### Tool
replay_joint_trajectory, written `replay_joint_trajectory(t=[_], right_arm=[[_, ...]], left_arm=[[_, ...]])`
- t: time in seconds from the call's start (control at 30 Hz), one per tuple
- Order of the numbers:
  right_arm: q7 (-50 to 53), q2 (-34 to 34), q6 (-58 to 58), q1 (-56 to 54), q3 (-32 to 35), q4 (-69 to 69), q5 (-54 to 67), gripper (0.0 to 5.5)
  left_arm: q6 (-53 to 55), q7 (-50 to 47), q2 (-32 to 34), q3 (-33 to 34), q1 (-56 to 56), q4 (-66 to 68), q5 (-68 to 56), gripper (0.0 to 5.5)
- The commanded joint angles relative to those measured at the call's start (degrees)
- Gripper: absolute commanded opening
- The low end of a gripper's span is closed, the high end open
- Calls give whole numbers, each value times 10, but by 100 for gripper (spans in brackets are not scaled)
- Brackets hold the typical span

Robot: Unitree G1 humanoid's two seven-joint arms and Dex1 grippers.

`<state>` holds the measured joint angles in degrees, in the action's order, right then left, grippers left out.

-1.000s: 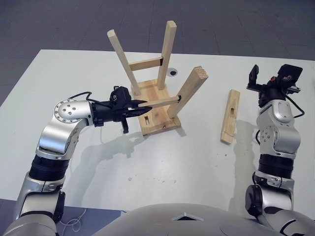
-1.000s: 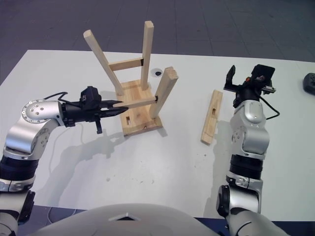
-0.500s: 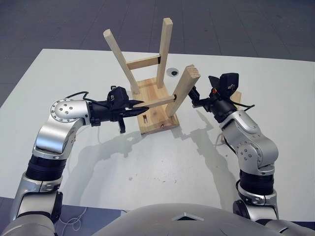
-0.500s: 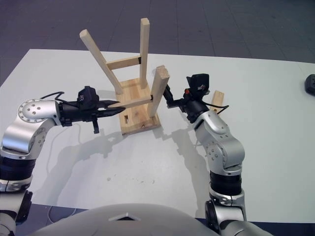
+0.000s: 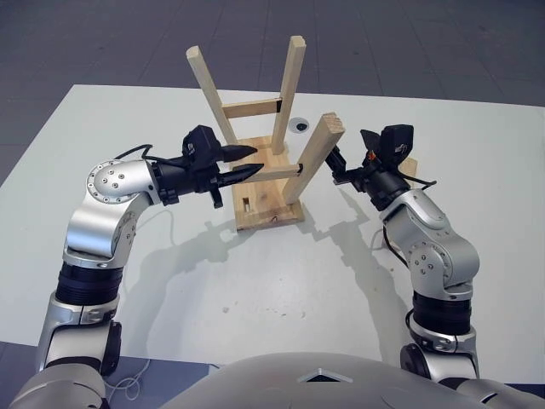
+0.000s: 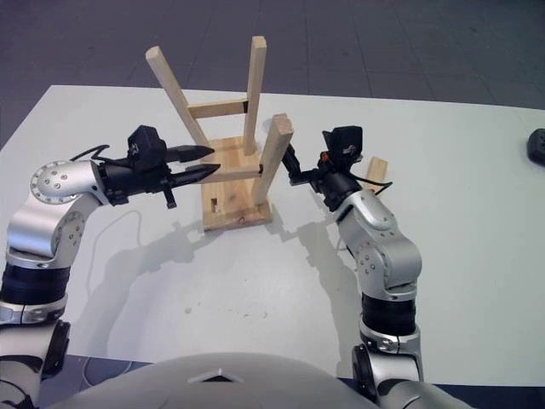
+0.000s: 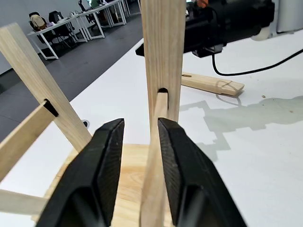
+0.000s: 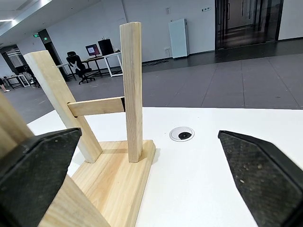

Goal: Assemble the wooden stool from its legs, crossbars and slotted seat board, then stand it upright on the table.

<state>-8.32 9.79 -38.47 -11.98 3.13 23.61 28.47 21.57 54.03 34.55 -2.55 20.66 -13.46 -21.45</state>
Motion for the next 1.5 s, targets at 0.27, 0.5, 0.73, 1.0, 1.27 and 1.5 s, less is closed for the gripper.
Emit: replay_joint_trajectory(t=[0.27, 0.5, 0.73, 1.0, 1.27, 1.5], right_arm=[[-5, 8, -8, -20, 43, -14, 20, 540], [85, 66, -52, -13, 125, -41, -40, 540], [123, 53, -149, 67, 119, -72, -82, 540], [140, 31, -224, 66, 135, -100, -94, 484], [146, 20, -232, 61, 149, -101, -112, 357], [143, 15, -217, 46, 156, -103, -119, 242]], left_arm=[[110, -46, -23, 85, 64, -3, -140, 343], [177, -268, -84, 237, 166, 22, -288, 468], [166, -365, -121, 216, 103, -36, -247, 538], [162, -396, -124, 205, 85, -38, -225, 540], [155, -406, -125, 196, 80, -42, -207, 540], [151, -407, -132, 186, 81, -39, -197, 540]])
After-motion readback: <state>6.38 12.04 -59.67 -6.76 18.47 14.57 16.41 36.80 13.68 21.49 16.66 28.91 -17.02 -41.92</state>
